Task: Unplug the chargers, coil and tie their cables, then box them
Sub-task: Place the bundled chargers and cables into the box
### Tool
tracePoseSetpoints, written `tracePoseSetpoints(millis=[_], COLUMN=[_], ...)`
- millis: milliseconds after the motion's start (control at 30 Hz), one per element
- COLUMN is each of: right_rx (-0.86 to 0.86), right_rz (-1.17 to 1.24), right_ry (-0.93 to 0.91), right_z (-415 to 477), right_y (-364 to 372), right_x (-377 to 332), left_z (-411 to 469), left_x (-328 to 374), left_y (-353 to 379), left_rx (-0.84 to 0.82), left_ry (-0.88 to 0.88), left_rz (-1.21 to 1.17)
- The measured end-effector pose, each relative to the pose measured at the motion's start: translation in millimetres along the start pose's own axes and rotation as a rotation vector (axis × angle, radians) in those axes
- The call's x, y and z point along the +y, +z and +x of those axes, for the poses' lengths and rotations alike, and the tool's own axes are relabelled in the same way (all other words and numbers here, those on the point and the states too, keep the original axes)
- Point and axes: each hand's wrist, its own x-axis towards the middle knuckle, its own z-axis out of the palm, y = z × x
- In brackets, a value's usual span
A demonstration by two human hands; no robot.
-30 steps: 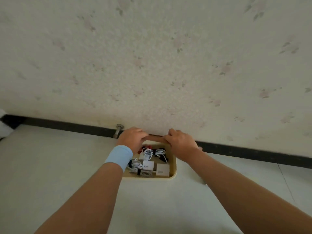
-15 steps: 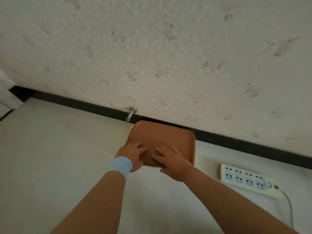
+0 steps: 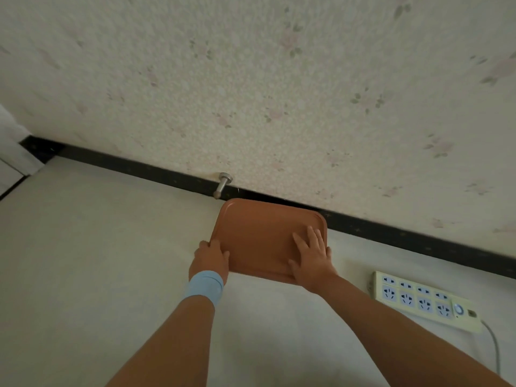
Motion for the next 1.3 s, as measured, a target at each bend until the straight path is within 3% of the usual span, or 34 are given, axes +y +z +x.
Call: tracePoseSetpoints(millis=[133,267,367,500,900,1067,1167,1300], right_rx=[0.049,0.051,0.069,0.125,0.237,0.203,0.041,0.044], right_rz=[0.01,-0.127,-0.206,-0.199,-0.25,-0.237,-0.186,-0.305], right_ry=[-0.027,-0.037,-0.055,-0.084,-0.099,-0.149,-0.132,-0.105], right_z=[5.1,4.9,1.2,4.5,17.7,25.3,21.2,-1.7], right_y=[-0.9,8.3,17.4,25.5,41.2,26.8,7.4,-4.4], right_x=[5.7,9.1,14.6,23.0,29.4,34.6,39.2,41.4], left_z=[-4.1,-0.7,6.4,21.0,26.4,32.8,30.1,15.6], left_x=[-6.1,0.9,15.2,26.7,14.6,20.6,24.4,38.6], left_y=[8.3,13.4,15.4,22.7,49.2,35.4,26.4,20.2], left_rx=[0.011,0.086,-0.042,-0.153,0.012,-0.04,-0.104,-0.094], left_ry=[-0.042,0.05,0.215,0.231,0.272,0.278,0.311,0.382], left_rz=[0.063,0.197,0.275,0.35,0.369,0.318,0.35,0.429])
